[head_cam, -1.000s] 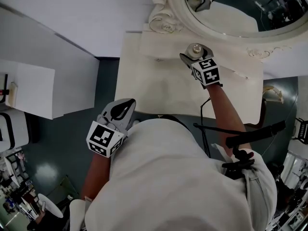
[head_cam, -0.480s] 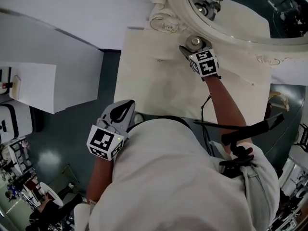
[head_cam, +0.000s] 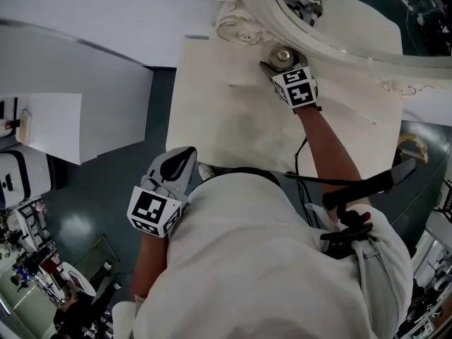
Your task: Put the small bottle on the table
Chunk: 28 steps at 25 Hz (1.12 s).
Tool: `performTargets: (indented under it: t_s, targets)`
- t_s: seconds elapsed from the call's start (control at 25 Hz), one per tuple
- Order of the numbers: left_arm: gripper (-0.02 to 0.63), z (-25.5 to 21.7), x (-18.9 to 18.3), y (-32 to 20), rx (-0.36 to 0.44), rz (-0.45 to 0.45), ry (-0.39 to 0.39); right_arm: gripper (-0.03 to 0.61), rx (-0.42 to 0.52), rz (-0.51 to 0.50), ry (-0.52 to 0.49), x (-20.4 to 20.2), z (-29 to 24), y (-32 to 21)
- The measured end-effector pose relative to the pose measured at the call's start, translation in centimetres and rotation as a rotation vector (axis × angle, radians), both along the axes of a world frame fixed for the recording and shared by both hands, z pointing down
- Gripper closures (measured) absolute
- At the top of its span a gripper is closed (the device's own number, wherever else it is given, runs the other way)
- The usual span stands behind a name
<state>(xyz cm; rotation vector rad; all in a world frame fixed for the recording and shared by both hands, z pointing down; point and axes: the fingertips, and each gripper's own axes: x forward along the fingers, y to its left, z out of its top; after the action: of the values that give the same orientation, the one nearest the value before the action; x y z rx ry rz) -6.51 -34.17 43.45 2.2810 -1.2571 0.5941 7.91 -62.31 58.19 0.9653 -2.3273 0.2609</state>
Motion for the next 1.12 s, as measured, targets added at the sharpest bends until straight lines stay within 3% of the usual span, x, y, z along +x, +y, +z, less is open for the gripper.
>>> performTargets:
  t_s: [1.12]
  targets:
    - [0.611,0.5,0.3,1.7,-0.002,-0.06,-0.003,0.197,0.06,0.001,0.018,-0.1,0.4,-0.3]
